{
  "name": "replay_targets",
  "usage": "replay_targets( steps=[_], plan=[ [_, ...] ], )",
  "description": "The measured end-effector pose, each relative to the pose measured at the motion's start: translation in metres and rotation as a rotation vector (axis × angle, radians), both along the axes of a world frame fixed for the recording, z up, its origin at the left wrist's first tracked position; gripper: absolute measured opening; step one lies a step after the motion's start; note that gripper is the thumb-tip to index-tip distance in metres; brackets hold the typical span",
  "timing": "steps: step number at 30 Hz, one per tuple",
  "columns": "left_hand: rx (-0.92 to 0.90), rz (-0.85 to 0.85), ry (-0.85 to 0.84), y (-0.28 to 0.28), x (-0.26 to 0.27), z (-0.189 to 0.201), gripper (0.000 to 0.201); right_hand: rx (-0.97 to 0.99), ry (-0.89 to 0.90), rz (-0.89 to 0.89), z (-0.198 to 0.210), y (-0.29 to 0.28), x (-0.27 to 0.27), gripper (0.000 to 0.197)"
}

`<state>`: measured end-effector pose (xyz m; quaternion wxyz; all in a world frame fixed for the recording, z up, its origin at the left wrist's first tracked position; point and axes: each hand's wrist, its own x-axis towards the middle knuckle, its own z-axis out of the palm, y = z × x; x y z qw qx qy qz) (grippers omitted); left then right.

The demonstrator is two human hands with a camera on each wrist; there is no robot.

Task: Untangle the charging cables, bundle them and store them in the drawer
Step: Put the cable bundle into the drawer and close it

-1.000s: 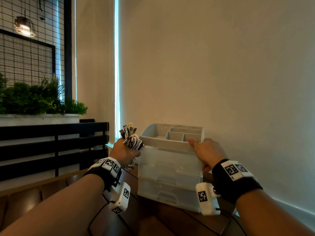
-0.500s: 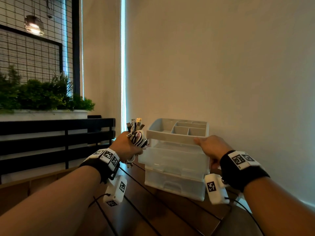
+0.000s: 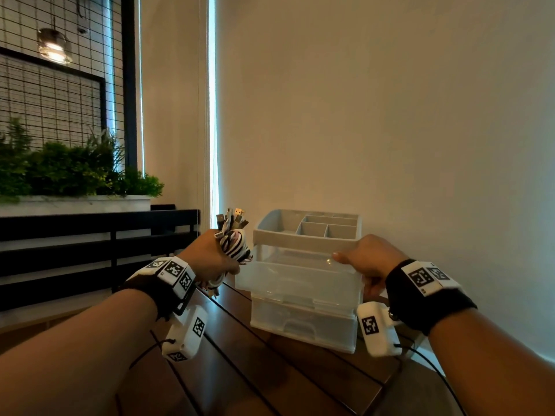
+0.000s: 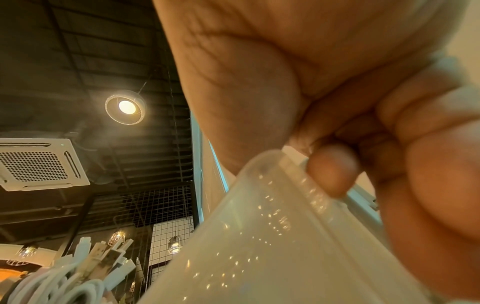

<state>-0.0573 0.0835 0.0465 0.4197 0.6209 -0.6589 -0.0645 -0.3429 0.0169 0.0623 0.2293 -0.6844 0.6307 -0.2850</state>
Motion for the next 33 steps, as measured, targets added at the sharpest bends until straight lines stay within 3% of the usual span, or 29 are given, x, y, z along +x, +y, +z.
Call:
replay_targets(
  steps=[9, 13, 16, 18, 22, 27, 30, 33],
  plan=[
    [0.009, 0.03, -0.467, -0.012, -0.012, 0.063, 0.018, -0.128, 0.142, -0.004, 0.023, -0.003, -0.009, 0.041],
    [-0.054, 0.063, -0.75, -0.026, -0.058, 0.079, 0.017, -0.323, 0.41, -0.03, 0.045, -0.014, -0.009, 0.055],
    [0.023, 0.0, -0.955, -0.043, -0.083, 0.068, 0.015, -0.318, 0.491, 0.143, 0.054, -0.023, -0.005, 0.049],
    [0.098, -0.038, -1.036, -0.052, -0.09, 0.057, 0.015, -0.248, 0.437, 0.315, 0.052, -0.022, -0.003, 0.043],
    [0.143, -0.101, -1.074, -0.064, -0.097, 0.041, 0.024, -0.222, 0.427, 0.516, 0.048, -0.013, 0.0, 0.062],
    [0.193, -0.278, -1.039, -0.071, -0.108, 0.043, 0.029, -0.226, 0.623, 0.491, 0.048, -0.024, 0.018, 0.076],
    [0.143, -0.369, -0.94, -0.074, -0.105, 0.039, 0.039, -0.246, 0.65, 0.488, 0.045, -0.029, 0.022, 0.07],
    [0.155, -0.351, -0.878, -0.081, -0.095, 0.033, 0.041, -0.211, 0.705, 0.444, 0.037, -0.034, 0.021, 0.067]
  ],
)
